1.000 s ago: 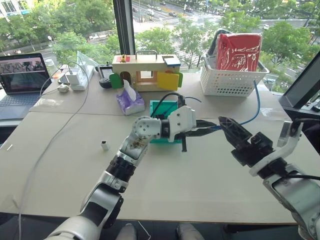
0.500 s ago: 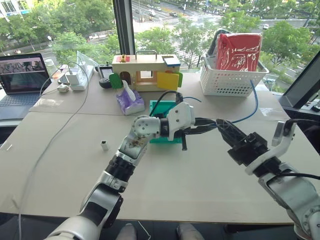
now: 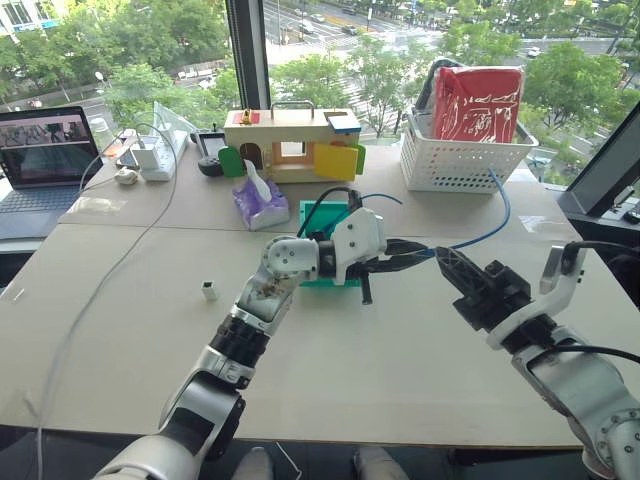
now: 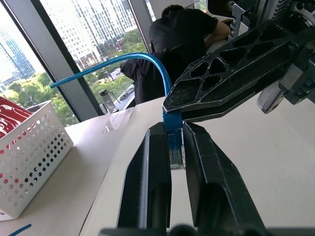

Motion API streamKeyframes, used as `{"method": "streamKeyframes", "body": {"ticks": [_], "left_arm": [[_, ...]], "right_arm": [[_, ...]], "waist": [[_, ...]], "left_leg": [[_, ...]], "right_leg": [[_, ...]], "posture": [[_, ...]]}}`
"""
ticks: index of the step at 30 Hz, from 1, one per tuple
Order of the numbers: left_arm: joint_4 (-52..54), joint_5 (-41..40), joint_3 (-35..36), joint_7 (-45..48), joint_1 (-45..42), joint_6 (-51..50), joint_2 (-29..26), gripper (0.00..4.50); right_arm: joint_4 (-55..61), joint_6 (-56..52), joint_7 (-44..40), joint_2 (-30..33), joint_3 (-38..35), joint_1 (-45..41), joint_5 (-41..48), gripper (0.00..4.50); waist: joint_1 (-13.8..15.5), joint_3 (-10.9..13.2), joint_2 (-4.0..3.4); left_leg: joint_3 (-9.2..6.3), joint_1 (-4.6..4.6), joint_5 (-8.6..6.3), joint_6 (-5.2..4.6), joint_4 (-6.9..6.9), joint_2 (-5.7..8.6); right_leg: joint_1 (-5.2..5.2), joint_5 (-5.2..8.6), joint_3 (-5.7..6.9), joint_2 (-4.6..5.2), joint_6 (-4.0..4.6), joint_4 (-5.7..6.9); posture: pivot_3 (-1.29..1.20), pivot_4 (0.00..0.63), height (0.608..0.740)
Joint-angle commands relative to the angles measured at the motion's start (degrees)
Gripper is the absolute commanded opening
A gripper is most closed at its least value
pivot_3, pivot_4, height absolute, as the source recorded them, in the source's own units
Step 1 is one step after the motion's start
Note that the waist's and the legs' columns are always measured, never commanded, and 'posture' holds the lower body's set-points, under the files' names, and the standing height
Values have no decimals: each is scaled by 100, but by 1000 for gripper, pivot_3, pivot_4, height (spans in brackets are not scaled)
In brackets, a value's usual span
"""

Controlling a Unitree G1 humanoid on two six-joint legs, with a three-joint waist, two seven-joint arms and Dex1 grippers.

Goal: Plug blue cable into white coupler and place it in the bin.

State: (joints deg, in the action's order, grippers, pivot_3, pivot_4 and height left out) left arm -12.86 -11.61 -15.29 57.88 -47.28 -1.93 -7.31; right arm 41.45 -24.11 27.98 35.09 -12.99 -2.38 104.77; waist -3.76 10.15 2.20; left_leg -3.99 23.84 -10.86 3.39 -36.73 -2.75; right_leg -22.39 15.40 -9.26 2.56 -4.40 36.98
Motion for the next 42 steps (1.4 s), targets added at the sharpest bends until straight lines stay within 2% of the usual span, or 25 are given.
{"method": "streamKeyframes", "body": {"ticks": [1, 5, 9, 14, 19, 25, 29, 33, 37, 42], "left_arm": [[370, -738, 300, 470, -2, -736, -217, 1701], [547, -957, 511, 651, -14, -1016, -604, 3227], [595, -1474, 1297, 660, -69, -1619, -1341, 4489], [675, -1653, 1957, 513, 99, -1953, -2170, 4489], [890, -1727, 2918, -171, 596, -2127, -2835, 4489], [1622, -1861, 3932, -612, 2129, -2222, -3328, 4489], [1861, -1864, 4512, -906, 3274, -2096, -3255, 4489], [1949, -1684, 4650, -1121, 4194, -1751, -3011, 4489], [2036, -1554, 4345, -1403, 4568, -1548, -2611, 4489], [2139, -1167, 3596, -2124, 4600, -1354, -1795, 4489]], "right_arm": [[-7, 34, -209, 32, -126, -279, 10, 0], [-197, 32, -353, 66, -206, -534, -102, 0], [-654, -94, -726, 181, -273, -1055, -179, 0], [-1253, -461, -1201, 350, -162, -1761, -148, 0], [-1938, -1132, -2058, 436, 183, -2566, -318, 0], [-2768, -1749, -2975, 191, 632, -3263, -922, 0], [-3140, -2079, -3403, 27, 780, -3555, -1284, 0], [-3305, -2317, -3656, -117, 780, -3697, -1557, 0], [-3340, -2432, -3748, -213, 720, -3745, -1721, 0], [-3192, -2542, -3709, -163, 504, -3673, -1821, 0]], "waist": [[-22, 0, -1], [-31, 1, -2], [-45, 3, -5], [-25, 7, -12], [-38, 11, -16], [-38, 12, -17], [-12, 12, -18], [3, 12, -19], [32, 12, -19], [33, 12, -18]], "left_leg": [[0, 0, 0, 0, 0, 0], [0, -2, 0, 0, 5, -2], [0, -2, 0, 0, 5, -2], [-1, -1, 0, 0, 11, -5], [-1, 4, 0, 0, 14, -7], [-1, 4, 0, 0, 42, -13], [-1, 40, 2, 3, 44, -15], [-2, 45, 2, 3, 45, -16], [-6, 45, 3, 4, 42, -16], [-7, 45, 5, 8, 40, -15]], "right_leg": [[0, 0, 0, -1, 0, 1], [-4, 1, 0, -2, 2, 4], [-6, 1, 1, -2, 3, 5], [-12, 3, 4, -2, 5, 6], [-22, 2, 6, 0, 6, 4], [-39, 5, 10, -1, 19, 10], [-83, 4, 14, 0, 25, 18], [-84, 3, 24, 4, 27, 15], [-81, 1, 33, 5, 29, 15], [-78, -2, 36, 4, 32, 15]], "posture": [[0, 150, 740], [0, 150, 740], [0, 150, 740], [0, 150, 740], [0, 150, 740], [0, 150, 740], [0, 150, 740], [0, 150, 740], [0, 150, 740], [0, 150, 740]]}}
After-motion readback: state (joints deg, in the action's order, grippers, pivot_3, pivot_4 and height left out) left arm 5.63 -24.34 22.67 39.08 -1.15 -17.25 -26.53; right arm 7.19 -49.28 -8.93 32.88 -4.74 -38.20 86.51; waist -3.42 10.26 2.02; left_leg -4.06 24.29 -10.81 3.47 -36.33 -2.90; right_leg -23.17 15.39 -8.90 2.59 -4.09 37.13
